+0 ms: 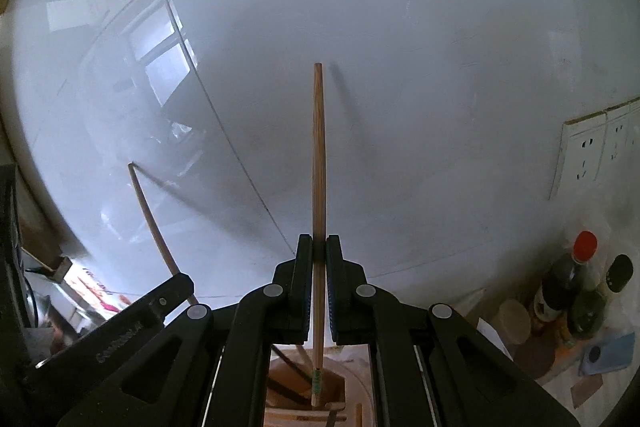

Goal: Organize utensils
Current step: 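Lower both chopsticks into the beige holder and open both tools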

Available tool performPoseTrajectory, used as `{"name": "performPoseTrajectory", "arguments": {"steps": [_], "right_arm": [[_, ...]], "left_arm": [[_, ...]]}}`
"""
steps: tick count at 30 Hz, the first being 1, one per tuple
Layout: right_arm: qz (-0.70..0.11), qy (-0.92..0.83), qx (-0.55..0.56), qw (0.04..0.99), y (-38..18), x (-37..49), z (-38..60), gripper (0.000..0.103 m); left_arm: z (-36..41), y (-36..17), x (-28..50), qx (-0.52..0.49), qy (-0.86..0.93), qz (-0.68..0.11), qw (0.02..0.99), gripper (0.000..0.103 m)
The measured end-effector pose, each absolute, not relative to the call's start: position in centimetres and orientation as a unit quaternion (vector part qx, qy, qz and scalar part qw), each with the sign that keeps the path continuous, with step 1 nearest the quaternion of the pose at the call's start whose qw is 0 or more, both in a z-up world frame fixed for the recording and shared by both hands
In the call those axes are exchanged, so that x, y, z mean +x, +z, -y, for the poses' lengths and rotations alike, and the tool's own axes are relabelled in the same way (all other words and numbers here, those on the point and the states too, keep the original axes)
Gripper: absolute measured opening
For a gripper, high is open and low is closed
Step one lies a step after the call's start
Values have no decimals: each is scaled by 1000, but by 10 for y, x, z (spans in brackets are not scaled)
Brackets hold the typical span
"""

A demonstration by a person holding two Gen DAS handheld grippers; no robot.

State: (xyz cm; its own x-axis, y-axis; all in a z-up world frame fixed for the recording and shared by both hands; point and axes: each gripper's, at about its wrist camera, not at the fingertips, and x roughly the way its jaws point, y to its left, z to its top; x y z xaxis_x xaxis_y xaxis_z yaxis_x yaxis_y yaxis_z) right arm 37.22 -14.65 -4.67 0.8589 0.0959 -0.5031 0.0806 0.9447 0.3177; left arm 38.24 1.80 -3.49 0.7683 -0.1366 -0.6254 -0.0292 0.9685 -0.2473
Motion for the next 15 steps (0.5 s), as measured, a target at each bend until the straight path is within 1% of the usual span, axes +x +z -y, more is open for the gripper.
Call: {"name": "performPoseTrajectory", "arguments": {"steps": [4, 9, 15], "right_arm": [[-253, 3, 157, 955, -54, 373, 140, 7], [-251, 9, 152, 956, -66, 372, 138, 7], [-258, 10, 140, 956, -77, 370, 134, 7]], "left_arm": [[-14, -45, 383, -122, -20, -331, 936, 4], [-14, -65, 385, -113, -15, -345, 932, 5], [-18, -68, 386, -101, -18, -348, 932, 5]]}}
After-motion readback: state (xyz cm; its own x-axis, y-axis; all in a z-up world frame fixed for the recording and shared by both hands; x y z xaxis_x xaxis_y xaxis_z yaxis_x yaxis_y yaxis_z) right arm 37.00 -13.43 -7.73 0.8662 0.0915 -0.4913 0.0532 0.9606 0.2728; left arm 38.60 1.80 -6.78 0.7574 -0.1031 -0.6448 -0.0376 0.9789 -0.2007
